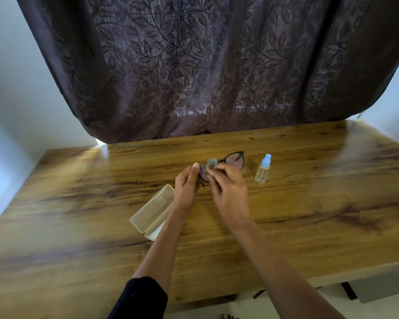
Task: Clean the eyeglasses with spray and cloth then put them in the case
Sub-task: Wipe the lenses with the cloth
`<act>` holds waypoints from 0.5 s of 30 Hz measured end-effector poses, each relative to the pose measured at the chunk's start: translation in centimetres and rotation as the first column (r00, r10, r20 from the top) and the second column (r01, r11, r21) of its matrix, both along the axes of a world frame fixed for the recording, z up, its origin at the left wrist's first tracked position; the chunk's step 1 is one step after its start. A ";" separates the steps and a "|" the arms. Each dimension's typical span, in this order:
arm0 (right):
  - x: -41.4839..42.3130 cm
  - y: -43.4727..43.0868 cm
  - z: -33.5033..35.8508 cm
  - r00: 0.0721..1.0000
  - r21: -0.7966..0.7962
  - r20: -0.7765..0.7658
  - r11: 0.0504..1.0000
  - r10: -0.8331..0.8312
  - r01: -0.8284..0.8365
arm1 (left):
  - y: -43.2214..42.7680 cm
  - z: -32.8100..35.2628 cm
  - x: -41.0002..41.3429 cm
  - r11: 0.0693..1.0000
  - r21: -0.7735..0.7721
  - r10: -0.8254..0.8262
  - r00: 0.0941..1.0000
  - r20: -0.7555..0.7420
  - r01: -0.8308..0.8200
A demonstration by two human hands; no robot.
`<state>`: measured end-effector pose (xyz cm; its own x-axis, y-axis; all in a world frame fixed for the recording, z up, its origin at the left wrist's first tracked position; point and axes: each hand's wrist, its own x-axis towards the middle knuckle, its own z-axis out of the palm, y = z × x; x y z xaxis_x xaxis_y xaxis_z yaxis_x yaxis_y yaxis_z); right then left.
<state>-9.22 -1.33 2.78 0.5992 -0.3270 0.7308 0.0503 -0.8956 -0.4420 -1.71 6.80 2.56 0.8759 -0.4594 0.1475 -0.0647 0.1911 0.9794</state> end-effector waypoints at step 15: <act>0.8 0.7 0.5 0.998 -0.011 -0.053 0.999 0.036 -0.037 | -0.3 -0.1 0.0 1.000 0.016 -0.007 0.999 0.048 0.006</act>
<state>-8.47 -0.60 3.32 0.6482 -0.2953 0.7019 0.0601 -0.8990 -0.4338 -1.71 6.52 2.47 0.8649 -0.4676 0.1826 -0.1111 0.1764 0.9780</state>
